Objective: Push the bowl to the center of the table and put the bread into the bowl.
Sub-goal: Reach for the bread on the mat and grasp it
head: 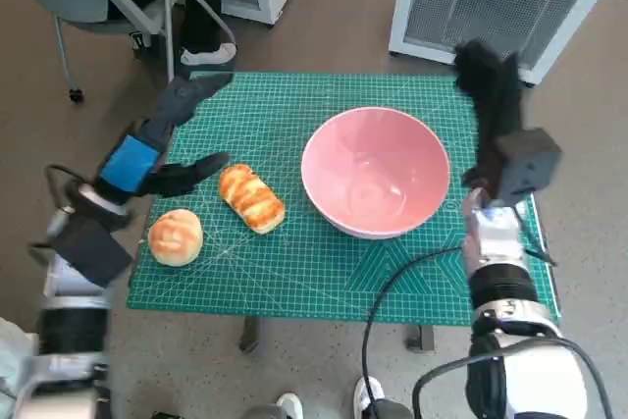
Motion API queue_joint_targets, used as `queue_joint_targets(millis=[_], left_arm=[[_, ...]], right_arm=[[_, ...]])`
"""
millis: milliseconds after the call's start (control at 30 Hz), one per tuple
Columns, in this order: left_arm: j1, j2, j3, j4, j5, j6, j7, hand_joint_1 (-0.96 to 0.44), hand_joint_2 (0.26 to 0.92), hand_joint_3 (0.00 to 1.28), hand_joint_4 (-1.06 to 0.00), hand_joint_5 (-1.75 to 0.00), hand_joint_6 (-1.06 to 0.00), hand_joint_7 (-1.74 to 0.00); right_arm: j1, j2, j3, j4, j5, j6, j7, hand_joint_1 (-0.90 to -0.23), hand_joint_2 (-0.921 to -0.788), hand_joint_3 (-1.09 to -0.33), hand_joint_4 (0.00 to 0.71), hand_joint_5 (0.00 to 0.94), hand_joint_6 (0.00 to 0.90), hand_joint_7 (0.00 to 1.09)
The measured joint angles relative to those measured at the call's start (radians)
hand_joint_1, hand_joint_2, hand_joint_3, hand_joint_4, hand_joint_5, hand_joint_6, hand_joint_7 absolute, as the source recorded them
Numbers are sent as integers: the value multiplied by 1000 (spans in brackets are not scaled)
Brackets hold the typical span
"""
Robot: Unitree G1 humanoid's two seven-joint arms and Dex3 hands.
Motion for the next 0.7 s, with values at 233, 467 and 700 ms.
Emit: queue_joint_targets(millis=[233, 467, 700], left_arm=[[-100, 71, -75, 103, 47, -45, -109, -451, 921, 111, -408, -19, -240, -525], [-186, 99, -161, 204, 147, -87, -143, -416, 890, 13, -431, -6, -347, -375], [-258, 102, -260, 305, 285, -110, -132, -371, 807, 1, -422, 0, -454, -199]], right_arm=[[35, 6, 33, -208, 72, -182, 155, -553, -921, -797, 261, 18, 89, 450], [92, 3, 61, -374, 148, -239, 254, -550, -921, -785, 276, 20, 99, 474], [157, -15, 76, -512, 165, -225, 279, -573, -921, -775, 271, 14, 95, 490]])
